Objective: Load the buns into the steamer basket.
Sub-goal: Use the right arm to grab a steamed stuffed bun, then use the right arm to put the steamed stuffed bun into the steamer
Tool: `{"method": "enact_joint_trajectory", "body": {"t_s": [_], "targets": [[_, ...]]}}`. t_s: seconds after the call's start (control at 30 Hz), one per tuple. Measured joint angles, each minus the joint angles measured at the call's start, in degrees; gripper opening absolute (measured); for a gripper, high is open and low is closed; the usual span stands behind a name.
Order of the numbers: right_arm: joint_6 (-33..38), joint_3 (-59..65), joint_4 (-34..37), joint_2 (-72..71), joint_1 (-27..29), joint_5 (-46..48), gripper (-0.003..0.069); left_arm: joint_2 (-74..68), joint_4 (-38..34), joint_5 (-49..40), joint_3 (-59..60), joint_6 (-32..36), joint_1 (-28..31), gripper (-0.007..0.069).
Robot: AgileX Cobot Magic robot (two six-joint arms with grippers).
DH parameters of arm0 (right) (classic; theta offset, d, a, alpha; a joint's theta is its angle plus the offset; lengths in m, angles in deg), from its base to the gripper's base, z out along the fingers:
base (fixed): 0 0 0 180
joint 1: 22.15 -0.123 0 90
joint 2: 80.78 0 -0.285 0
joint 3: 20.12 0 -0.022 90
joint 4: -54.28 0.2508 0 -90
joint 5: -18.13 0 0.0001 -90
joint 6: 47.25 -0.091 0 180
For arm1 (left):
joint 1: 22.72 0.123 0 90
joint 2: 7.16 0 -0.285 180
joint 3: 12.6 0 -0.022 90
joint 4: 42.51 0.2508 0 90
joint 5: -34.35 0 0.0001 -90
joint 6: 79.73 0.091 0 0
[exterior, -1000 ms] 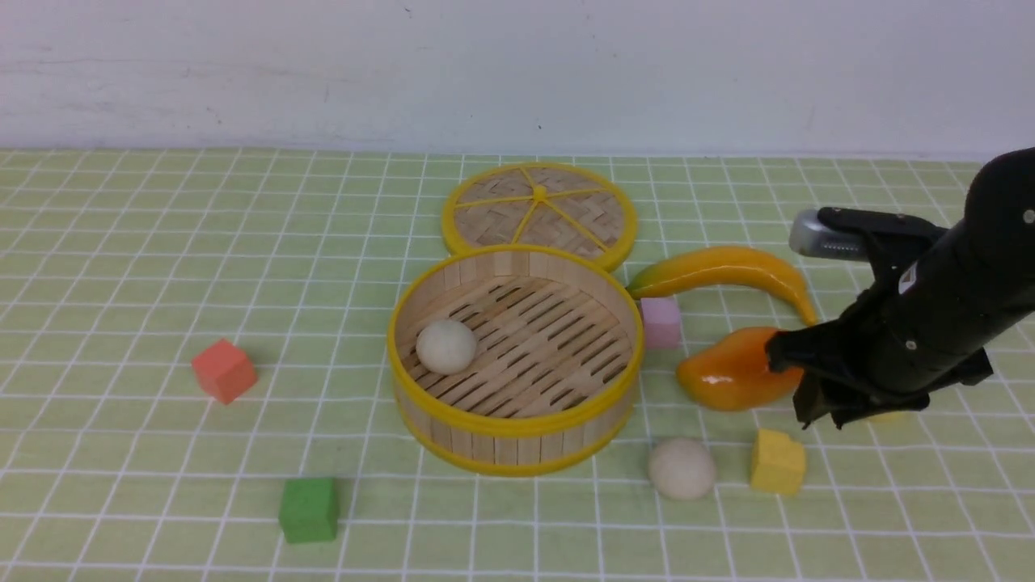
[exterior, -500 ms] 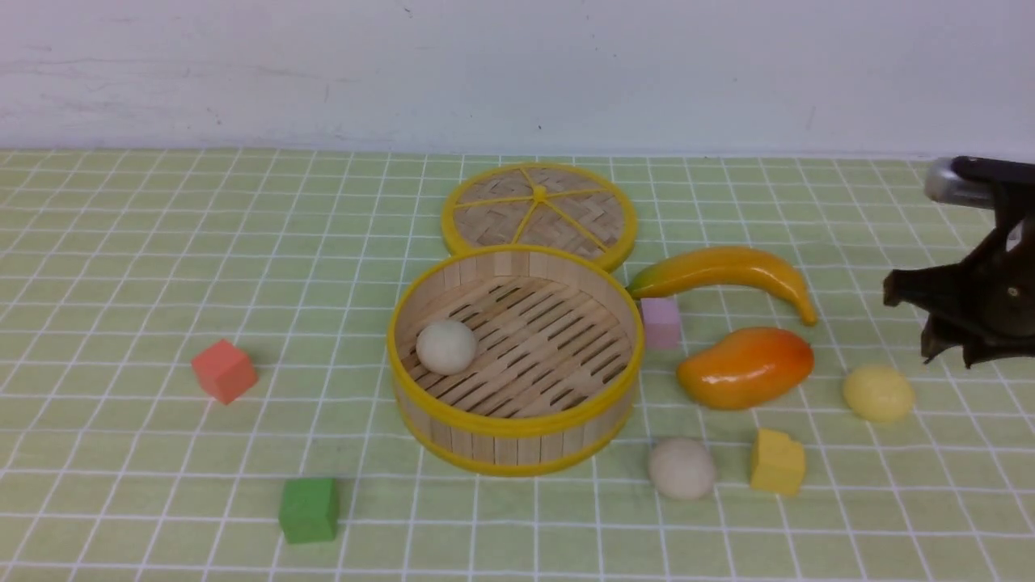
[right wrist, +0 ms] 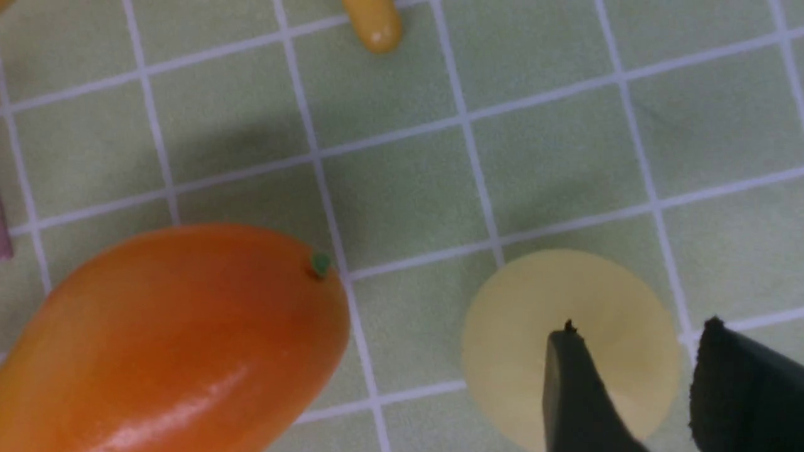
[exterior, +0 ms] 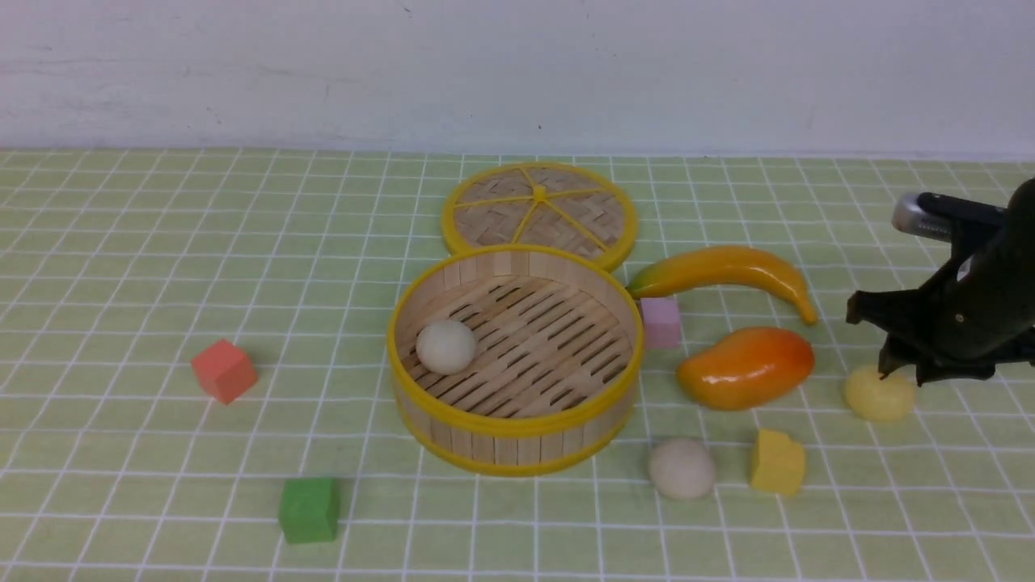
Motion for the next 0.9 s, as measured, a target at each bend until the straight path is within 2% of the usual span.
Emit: {"method": "enact_joint_trajectory", "body": {"t_s": [0.13,0.23,0.47,0.77,0.83,0.9], "targets": [[1.6,0.0,1.6,1.7,0.0,-1.2,0.0252,0.0,0.0,0.0,0.0,0.0,0.0,0.0185],[2.7,0.0,2.7,3.0,0.0,-1.9,0.0209,0.0,0.0,0.0,0.0,0.0,0.0,0.0188],[3.8,-0.5,3.2,3.4,0.2,-1.5,0.0004,0.0,0.0,0.0,0.0,0.0,0.0,0.0200],[5.1,-2.6,4.5,0.6,1.5,3.4,0.0000,0.0,0.0,0.0,0.0,0.0,0.0,0.0202],[7.3,-4.7,7.0,-1.1,1.5,5.3,0.0000,0.0,0.0,0.0,0.0,0.0,0.0,0.0204],[13.0,-8.5,14.2,-3.1,1.0,7.6,0.0000,0.0,0.0,0.0,0.0,0.0,0.0,0.0207]]}}
